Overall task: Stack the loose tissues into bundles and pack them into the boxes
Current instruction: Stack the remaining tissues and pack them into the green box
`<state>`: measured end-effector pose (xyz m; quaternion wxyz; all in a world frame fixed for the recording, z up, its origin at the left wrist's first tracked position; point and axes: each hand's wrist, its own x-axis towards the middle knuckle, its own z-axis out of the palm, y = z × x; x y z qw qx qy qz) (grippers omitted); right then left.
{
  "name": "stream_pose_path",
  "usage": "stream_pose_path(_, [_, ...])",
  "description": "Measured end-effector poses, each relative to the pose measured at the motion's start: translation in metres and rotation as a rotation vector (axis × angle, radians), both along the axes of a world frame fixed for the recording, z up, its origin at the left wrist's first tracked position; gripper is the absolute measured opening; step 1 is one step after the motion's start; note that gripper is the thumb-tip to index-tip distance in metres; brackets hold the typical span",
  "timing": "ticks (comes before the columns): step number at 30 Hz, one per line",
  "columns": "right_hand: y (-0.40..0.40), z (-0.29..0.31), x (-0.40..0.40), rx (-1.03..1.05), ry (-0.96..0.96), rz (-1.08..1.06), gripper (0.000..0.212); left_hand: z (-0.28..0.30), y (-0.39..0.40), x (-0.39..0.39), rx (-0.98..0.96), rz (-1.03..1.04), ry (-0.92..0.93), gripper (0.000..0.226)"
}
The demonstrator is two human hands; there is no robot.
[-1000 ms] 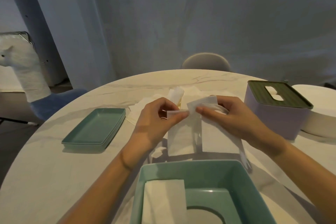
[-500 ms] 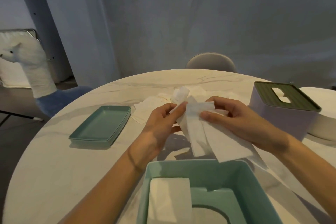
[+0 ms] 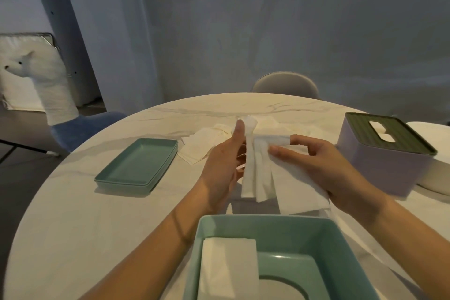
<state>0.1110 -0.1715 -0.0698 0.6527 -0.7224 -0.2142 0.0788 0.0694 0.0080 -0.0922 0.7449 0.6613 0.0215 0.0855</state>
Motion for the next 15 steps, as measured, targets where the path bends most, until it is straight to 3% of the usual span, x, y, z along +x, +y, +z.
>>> stream_pose_path(2, [0.004,-0.003,-0.002,0.024,0.041,-0.02,0.025,-0.002,-0.005,0.003,-0.087,-0.095,0.048,0.097])
stream_pose_path(4, [0.008,-0.006,-0.004,0.02,0.025,-0.048,0.025,-0.004,-0.011,0.003,-0.078,-0.121,0.082,0.093])
stream_pose_path(8, [0.011,-0.008,-0.003,-0.25,-0.166,-0.26,0.023,-0.016,-0.017,0.004,-0.1,-0.107,0.129,0.077])
stream_pose_path(10, [0.007,-0.004,-0.001,-0.267,-0.228,-0.248,0.012,-0.017,-0.016,0.005,-0.102,-0.057,0.123,0.07])
stream_pose_path(13, [0.001,-0.004,0.006,-0.238,-0.233,-0.19,0.008,-0.013,-0.015,0.009,-0.131,-0.01,0.121,0.081])
stream_pose_path(15, [0.0,-0.005,0.007,-0.231,-0.222,-0.183,0.01,-0.011,-0.015,0.011,-0.112,-0.014,0.115,0.069])
